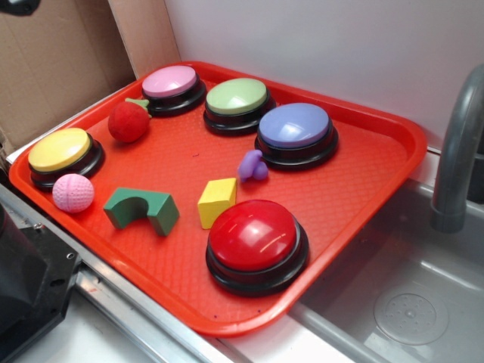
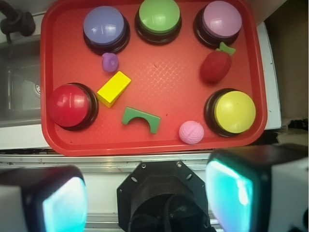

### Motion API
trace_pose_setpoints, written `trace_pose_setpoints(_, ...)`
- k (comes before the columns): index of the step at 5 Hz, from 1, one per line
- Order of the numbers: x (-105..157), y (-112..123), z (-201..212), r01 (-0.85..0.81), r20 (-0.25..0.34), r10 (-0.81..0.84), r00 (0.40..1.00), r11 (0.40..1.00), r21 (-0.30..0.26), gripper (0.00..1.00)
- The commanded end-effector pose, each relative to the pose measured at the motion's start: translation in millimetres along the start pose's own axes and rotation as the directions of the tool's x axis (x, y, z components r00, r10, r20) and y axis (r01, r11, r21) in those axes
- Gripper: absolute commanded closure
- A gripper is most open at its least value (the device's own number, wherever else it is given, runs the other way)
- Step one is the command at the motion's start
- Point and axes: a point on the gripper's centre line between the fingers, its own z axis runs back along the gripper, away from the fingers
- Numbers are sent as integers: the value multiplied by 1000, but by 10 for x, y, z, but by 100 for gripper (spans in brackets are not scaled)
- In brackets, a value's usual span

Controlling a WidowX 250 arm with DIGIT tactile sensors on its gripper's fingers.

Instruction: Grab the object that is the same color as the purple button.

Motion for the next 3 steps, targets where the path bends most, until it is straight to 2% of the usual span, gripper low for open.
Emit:
trace_pose_setpoints(1, 0, 0, 0, 0, 0, 0, 1000, 1000, 0, 0)
trace_pose_setpoints(2, 189, -80, -162, 33, 102, -28, 994, 999, -41, 0)
trace_pose_setpoints(3, 480, -251, -515, 33, 156, -30, 987, 999, -12, 0)
